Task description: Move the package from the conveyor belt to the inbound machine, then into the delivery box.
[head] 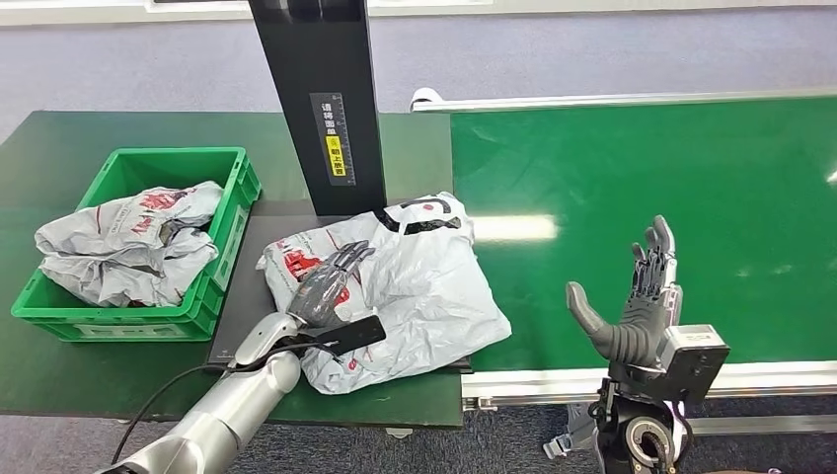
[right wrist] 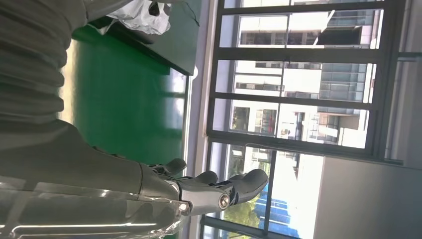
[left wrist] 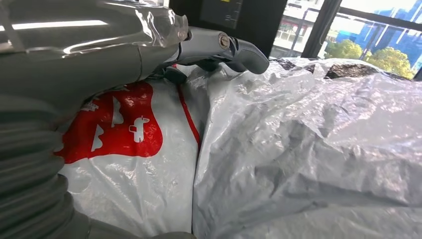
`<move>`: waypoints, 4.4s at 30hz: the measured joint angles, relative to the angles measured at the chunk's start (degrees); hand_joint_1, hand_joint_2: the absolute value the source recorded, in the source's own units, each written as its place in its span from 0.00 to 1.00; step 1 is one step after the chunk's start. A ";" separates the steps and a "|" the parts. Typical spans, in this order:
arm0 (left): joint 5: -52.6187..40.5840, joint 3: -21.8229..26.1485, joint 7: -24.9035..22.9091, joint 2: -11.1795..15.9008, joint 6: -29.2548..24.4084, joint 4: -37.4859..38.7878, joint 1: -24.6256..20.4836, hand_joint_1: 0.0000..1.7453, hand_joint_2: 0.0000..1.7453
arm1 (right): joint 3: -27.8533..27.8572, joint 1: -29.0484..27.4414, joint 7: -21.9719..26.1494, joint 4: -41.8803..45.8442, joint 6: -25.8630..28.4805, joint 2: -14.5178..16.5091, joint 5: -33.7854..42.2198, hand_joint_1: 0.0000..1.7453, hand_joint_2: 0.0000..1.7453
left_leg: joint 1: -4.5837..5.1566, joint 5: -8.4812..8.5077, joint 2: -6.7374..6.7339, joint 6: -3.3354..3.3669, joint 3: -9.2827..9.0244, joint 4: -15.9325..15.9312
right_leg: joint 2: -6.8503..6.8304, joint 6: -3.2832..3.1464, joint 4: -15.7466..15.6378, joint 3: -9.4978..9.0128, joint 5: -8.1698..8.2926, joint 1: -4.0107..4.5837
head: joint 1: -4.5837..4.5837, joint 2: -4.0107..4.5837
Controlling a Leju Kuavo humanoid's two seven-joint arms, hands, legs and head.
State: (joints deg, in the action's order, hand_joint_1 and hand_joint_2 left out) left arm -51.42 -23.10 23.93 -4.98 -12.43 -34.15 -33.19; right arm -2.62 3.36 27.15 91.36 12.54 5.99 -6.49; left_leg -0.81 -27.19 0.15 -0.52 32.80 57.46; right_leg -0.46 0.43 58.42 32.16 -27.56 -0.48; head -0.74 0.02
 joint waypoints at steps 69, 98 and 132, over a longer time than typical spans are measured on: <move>10.86 34.55 -4.87 26.45 -15.22 -44.24 -5.38 1.00 1.00 | 6.95 -6.02 1.11 1.43 3.23 0.00 3.91 0.00 1.00 | -0.07 0.08 -0.28 -0.01 0.70 -0.01 | 0.22 -0.03 0.09 0.88 0.03 0.08 | -0.01 0.01; 1.79 30.67 -4.22 25.54 -7.80 -13.14 -5.20 1.00 1.00 | 7.03 -5.13 0.10 1.47 2.53 0.22 2.21 0.00 1.00 | -0.04 0.05 -0.29 -0.04 0.74 0.00 | 0.30 -0.03 0.08 0.95 0.03 0.05 | -0.02 0.00; -25.23 21.59 -24.03 23.62 -11.41 7.48 -7.65 1.00 1.00 | 8.60 -5.00 0.04 2.02 0.47 1.15 1.02 0.00 1.00 | 0.00 -0.10 -0.26 -0.16 -0.23 -0.14 | 0.29 -0.16 0.07 -0.10 -0.09 0.01 | -0.01 0.01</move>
State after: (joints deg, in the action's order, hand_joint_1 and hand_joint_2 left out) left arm -76.65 -1.51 -0.10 18.64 -23.84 -26.67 -40.84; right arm 5.98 -1.64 27.19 93.37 13.01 7.14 -5.47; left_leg -0.81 -27.29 -0.12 -0.68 32.57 57.32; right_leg -0.18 0.27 58.49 32.06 -27.65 -0.46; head -0.74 0.02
